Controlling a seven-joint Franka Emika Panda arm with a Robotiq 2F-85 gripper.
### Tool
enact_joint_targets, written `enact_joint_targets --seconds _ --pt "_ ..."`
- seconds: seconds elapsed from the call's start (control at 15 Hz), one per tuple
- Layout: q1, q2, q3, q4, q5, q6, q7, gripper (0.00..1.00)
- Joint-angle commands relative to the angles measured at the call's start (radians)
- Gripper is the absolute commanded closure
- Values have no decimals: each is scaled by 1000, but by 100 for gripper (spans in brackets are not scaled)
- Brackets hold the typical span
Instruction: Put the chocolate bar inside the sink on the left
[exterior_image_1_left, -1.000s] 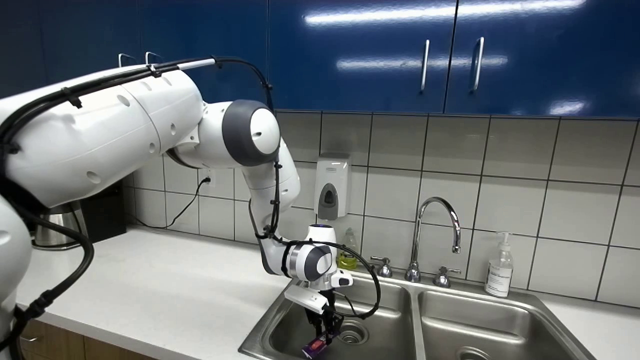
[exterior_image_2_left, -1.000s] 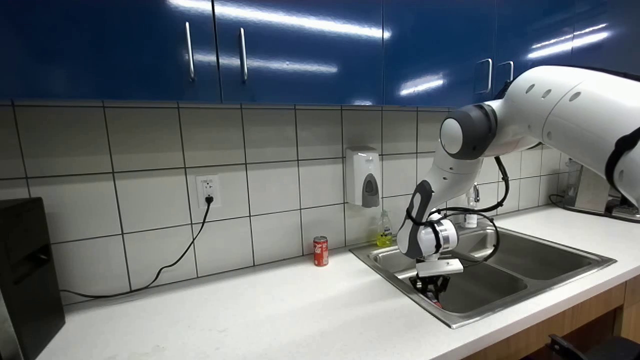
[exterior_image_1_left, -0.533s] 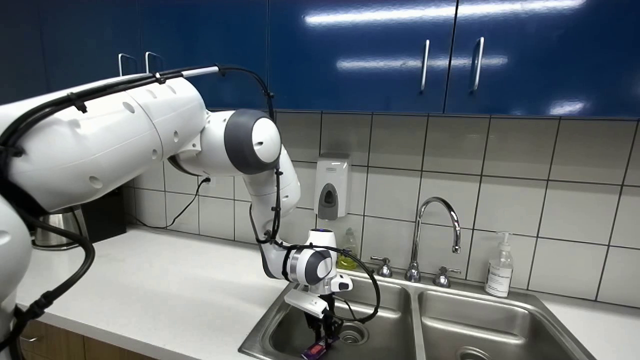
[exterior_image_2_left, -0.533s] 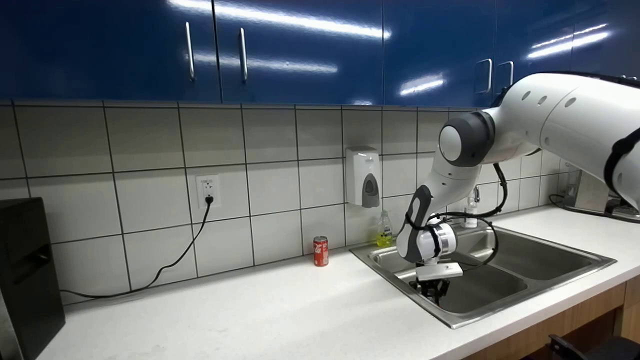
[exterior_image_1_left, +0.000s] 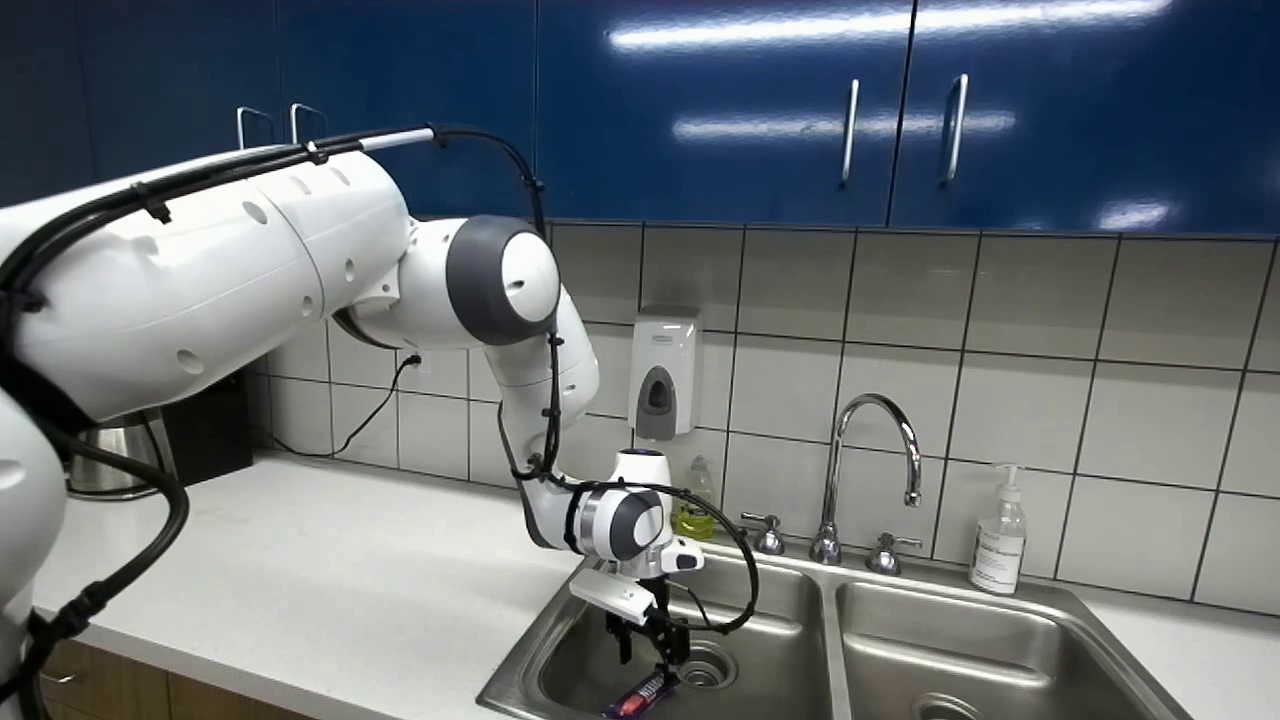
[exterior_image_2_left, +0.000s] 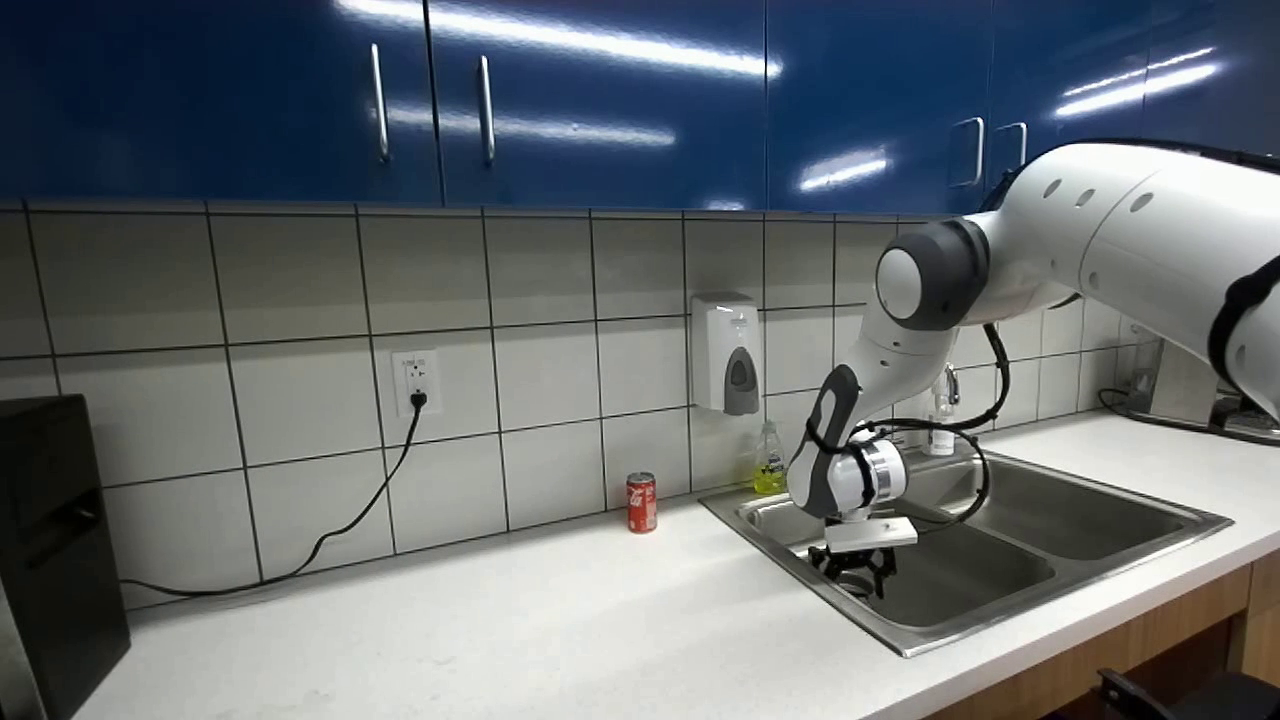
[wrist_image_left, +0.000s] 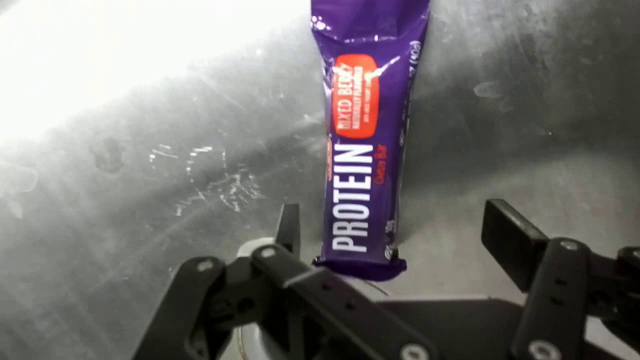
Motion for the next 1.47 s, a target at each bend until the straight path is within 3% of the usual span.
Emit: enact_joint_targets --seconds 0.0,0.27,0.73,1.4 --pt "36 -106 -17 -82 7 1 28 0" --pt "78 -208 -44 -168 -3 10 58 0" --pt "163 -438 -95 -429 -26 67 101 0" --pt "285 -696 -27 -708 -137 88 62 0"
